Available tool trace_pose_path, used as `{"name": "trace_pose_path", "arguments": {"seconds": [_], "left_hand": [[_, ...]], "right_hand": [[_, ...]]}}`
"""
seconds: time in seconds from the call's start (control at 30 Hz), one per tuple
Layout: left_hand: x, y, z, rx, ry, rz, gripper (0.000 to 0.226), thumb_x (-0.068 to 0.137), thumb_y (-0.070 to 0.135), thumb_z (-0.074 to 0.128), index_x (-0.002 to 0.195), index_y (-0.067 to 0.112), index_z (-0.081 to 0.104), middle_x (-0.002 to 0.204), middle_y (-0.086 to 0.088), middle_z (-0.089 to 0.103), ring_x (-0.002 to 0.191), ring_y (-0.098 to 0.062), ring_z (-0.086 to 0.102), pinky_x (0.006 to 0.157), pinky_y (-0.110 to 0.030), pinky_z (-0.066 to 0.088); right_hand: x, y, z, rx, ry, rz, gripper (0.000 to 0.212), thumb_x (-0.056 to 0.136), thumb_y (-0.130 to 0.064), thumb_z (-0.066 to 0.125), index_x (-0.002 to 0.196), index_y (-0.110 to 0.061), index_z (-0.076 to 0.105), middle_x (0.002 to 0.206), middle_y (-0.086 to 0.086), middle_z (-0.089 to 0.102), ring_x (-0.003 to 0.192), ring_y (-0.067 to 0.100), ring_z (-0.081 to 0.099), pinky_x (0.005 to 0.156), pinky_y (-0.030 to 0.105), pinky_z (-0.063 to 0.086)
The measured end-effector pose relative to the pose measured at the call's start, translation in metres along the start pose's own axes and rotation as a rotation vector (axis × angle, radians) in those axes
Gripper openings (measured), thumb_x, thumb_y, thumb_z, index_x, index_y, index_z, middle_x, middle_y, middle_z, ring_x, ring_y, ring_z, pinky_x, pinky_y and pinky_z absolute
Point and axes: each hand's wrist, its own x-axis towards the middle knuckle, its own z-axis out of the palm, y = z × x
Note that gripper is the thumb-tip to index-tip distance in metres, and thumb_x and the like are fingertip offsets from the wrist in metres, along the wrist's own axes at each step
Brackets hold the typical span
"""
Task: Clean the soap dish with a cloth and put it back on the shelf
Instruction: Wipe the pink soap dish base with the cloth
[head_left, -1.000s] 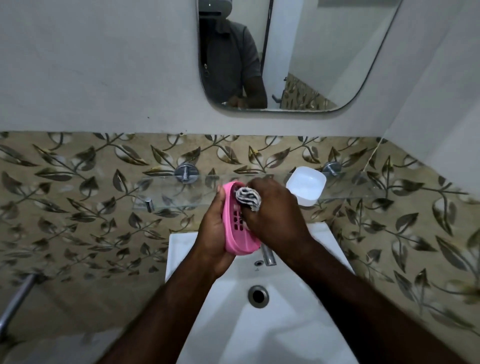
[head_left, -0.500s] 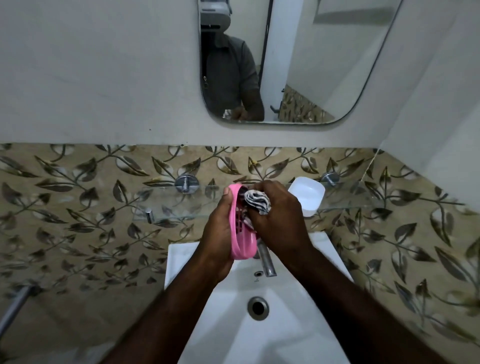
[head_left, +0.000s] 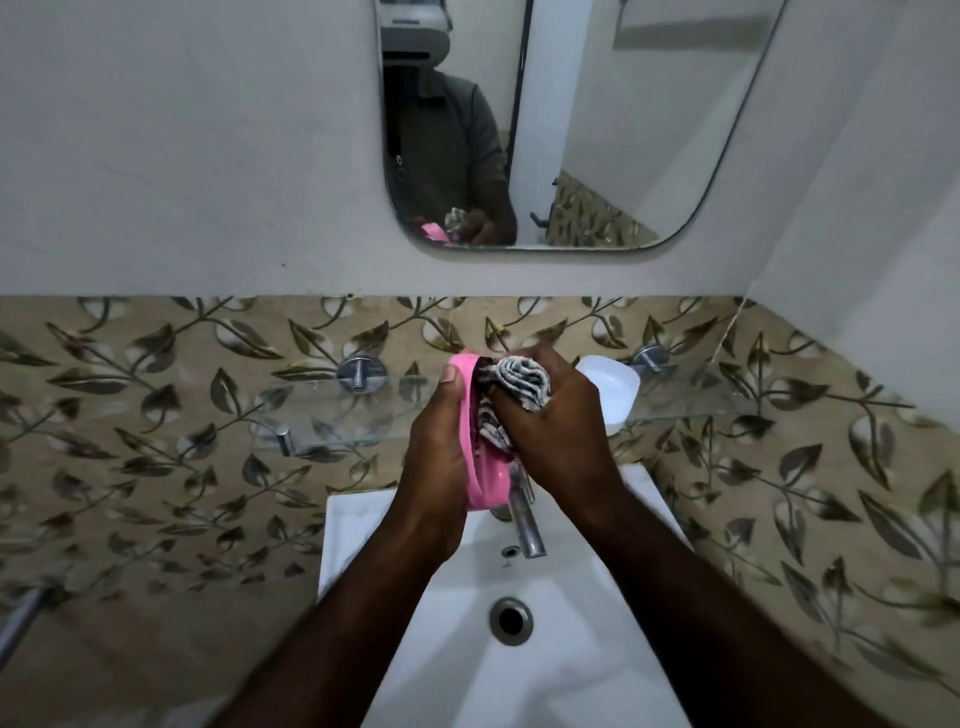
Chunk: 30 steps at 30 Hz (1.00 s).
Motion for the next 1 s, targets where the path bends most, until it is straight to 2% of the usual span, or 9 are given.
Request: {"name": "trace_pose_path", "arguments": {"seconds": [0.17, 0.3, 0.4, 0.53, 0.63, 0.73, 0.87, 0.93, 1.0], "left_hand": [[-0.002, 0.000, -0.008, 0.132, 0.138, 0.094, 0.060, 0.084, 0.056, 0.047, 0.120, 0.011, 0.064, 0.110, -0.015, 0.072, 0.103, -0.027, 0.069, 0.092, -0.043, 0.054], [0.001, 0.005, -0.005, 0.221, 0.106, 0.230, 0.058, 0.089, 0.057, 0.049, 0.125, 0.012, 0.061, 0.113, -0.015, 0.071, 0.106, -0.026, 0.069, 0.094, -0.047, 0.053], [0.004, 0.004, -0.002, 0.380, 0.035, 0.454, 0.059, 0.093, 0.051, 0.044, 0.140, 0.016, 0.049, 0.136, -0.014, 0.058, 0.127, -0.027, 0.055, 0.106, -0.053, 0.043], [0.003, -0.007, -0.010, 0.513, -0.039, 0.561, 0.053, 0.092, 0.045, 0.043, 0.142, 0.028, 0.042, 0.145, -0.004, 0.050, 0.136, -0.016, 0.046, 0.113, -0.047, 0.036], [0.002, -0.015, -0.016, 0.464, -0.053, 0.509, 0.052, 0.089, 0.045, 0.047, 0.139, 0.032, 0.043, 0.142, 0.001, 0.053, 0.132, -0.013, 0.049, 0.112, -0.045, 0.038], [0.003, -0.010, -0.021, 0.536, -0.065, 0.538, 0.055, 0.086, 0.042, 0.053, 0.139, 0.036, 0.040, 0.140, 0.008, 0.053, 0.125, -0.003, 0.054, 0.100, -0.024, 0.047], [0.011, 0.002, -0.031, 0.595, 0.039, 0.585, 0.085, 0.073, 0.049, 0.072, 0.145, 0.045, 0.027, 0.143, -0.002, 0.051, 0.128, -0.016, 0.053, 0.102, -0.042, 0.048], [0.016, 0.005, -0.034, 0.630, 0.118, 0.562, 0.104, 0.062, 0.053, 0.078, 0.149, 0.040, 0.022, 0.141, 0.002, 0.050, 0.128, -0.012, 0.051, 0.104, -0.043, 0.047], [0.018, 0.004, -0.036, 0.675, 0.178, 0.522, 0.119, 0.054, 0.056, 0.081, 0.152, 0.033, 0.018, 0.139, 0.010, 0.048, 0.128, -0.003, 0.047, 0.105, -0.039, 0.046]], "right_hand": [[-0.028, 0.008, 0.006, -0.052, -0.139, 0.138, 0.009, 0.081, -0.019, 0.074, 0.087, -0.020, 0.067, 0.078, -0.005, 0.071, 0.073, 0.011, 0.068, 0.071, 0.038, 0.058], [-0.025, -0.003, -0.001, 0.296, -0.188, 0.207, 0.010, 0.081, -0.012, 0.075, 0.090, -0.014, 0.070, 0.083, 0.007, 0.076, 0.079, 0.024, 0.074, 0.075, 0.045, 0.061], [-0.015, -0.010, -0.004, 0.644, -0.202, 0.305, 0.018, 0.084, -0.003, 0.071, 0.102, -0.001, 0.068, 0.095, 0.026, 0.072, 0.087, 0.044, 0.072, 0.076, 0.052, 0.059], [-0.006, -0.012, -0.005, 0.893, -0.166, 0.366, 0.037, 0.077, -0.005, 0.072, 0.109, 0.011, 0.063, 0.095, 0.026, 0.070, 0.084, 0.039, 0.070, 0.074, 0.044, 0.059], [0.000, -0.005, -0.004, 0.927, -0.173, 0.408, 0.033, 0.081, 0.002, 0.067, 0.112, 0.013, 0.063, 0.094, 0.024, 0.070, 0.082, 0.036, 0.071, 0.073, 0.040, 0.058], [0.001, 0.001, -0.011, 0.938, -0.288, 0.386, 0.032, 0.081, 0.002, 0.064, 0.113, 0.010, 0.064, 0.096, 0.024, 0.071, 0.084, 0.036, 0.071, 0.073, 0.041, 0.059], [0.001, 0.011, -0.024, 0.296, -0.555, 0.198, 0.017, 0.079, 0.001, 0.073, 0.095, -0.002, 0.070, 0.079, 0.013, 0.073, 0.070, 0.026, 0.072, 0.059, 0.033, 0.057], [-0.004, 0.019, -0.021, 0.232, -0.471, 0.210, 0.016, 0.076, -0.004, 0.076, 0.091, -0.003, 0.069, 0.079, 0.019, 0.073, 0.072, 0.035, 0.073, 0.061, 0.043, 0.061], [-0.006, 0.017, -0.019, 0.402, -0.275, 0.259, 0.013, 0.080, -0.005, 0.077, 0.091, -0.010, 0.071, 0.085, 0.017, 0.075, 0.082, 0.037, 0.074, 0.068, 0.046, 0.062]]}}
